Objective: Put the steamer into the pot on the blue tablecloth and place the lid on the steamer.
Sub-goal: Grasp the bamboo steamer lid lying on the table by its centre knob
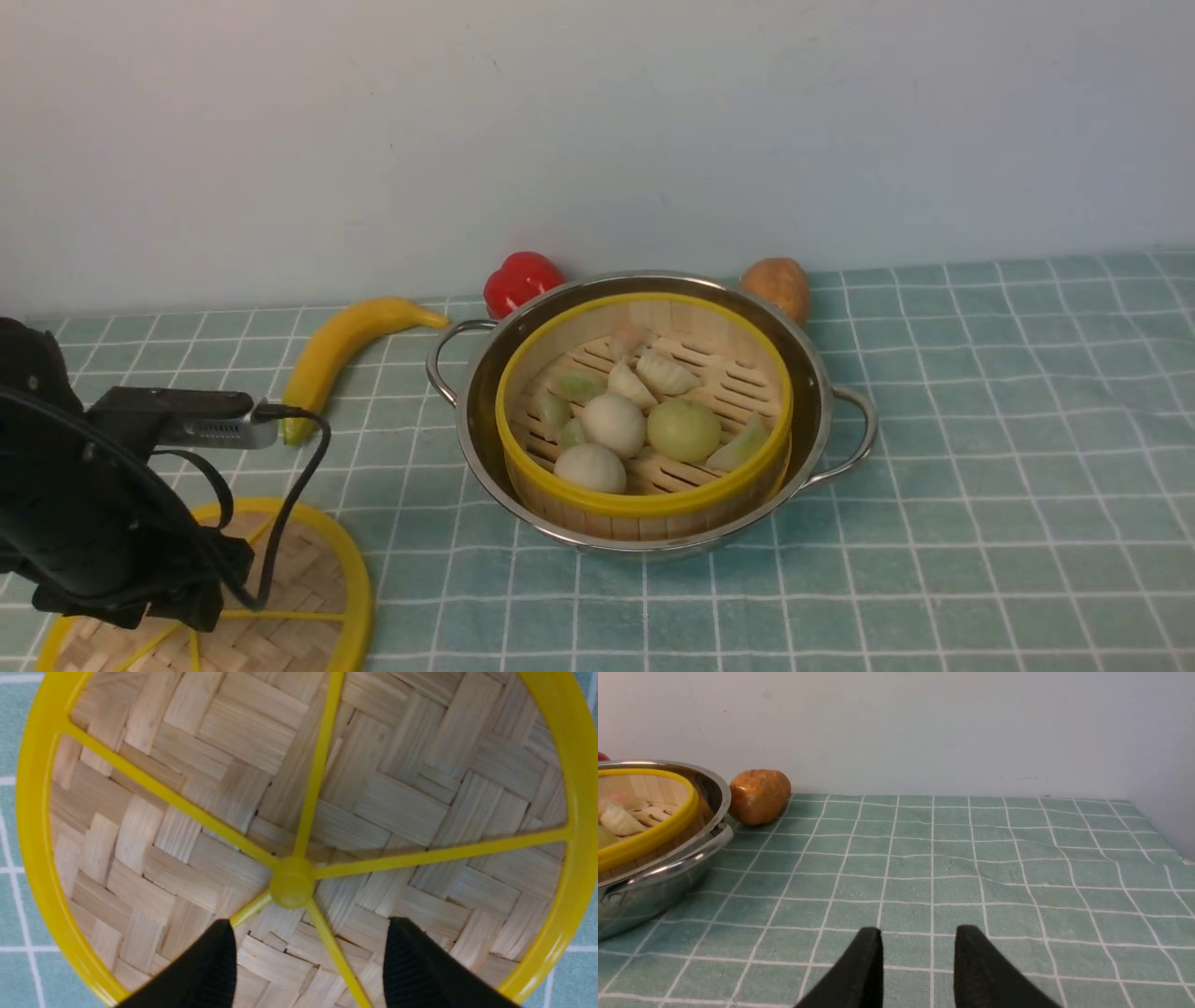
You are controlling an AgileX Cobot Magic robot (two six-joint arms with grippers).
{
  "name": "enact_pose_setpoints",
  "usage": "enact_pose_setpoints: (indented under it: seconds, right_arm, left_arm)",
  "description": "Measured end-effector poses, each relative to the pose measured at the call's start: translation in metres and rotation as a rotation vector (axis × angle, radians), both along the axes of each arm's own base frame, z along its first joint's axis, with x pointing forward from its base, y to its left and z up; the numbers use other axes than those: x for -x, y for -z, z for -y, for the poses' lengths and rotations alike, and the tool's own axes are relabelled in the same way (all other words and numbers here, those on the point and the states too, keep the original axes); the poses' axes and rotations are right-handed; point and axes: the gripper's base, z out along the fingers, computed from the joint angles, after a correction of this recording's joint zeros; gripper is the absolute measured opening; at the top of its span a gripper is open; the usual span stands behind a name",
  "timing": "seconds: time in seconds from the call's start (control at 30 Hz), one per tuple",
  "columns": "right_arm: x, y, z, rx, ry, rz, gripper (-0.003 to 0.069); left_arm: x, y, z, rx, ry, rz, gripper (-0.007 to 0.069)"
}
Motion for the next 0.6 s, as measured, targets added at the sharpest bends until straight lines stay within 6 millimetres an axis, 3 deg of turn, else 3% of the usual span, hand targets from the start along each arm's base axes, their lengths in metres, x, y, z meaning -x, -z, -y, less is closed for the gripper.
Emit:
enact_pose_setpoints:
  seconds: [0.4, 0.6]
  right_arm:
    - [0.000, 0.000, 0.000, 0.000, 0.000, 0.000, 0.0242]
    - [0.000, 0.000, 0.000, 0.000, 0.000, 0.000, 0.0242]
  left_arm:
    - [-0.012, 0.020, -0.002, -0.007, 0.008, 0.009, 0.0382]
    - [-0.014, 0.022, -0.001, -0.001, 0.004, -0.007, 0.0179]
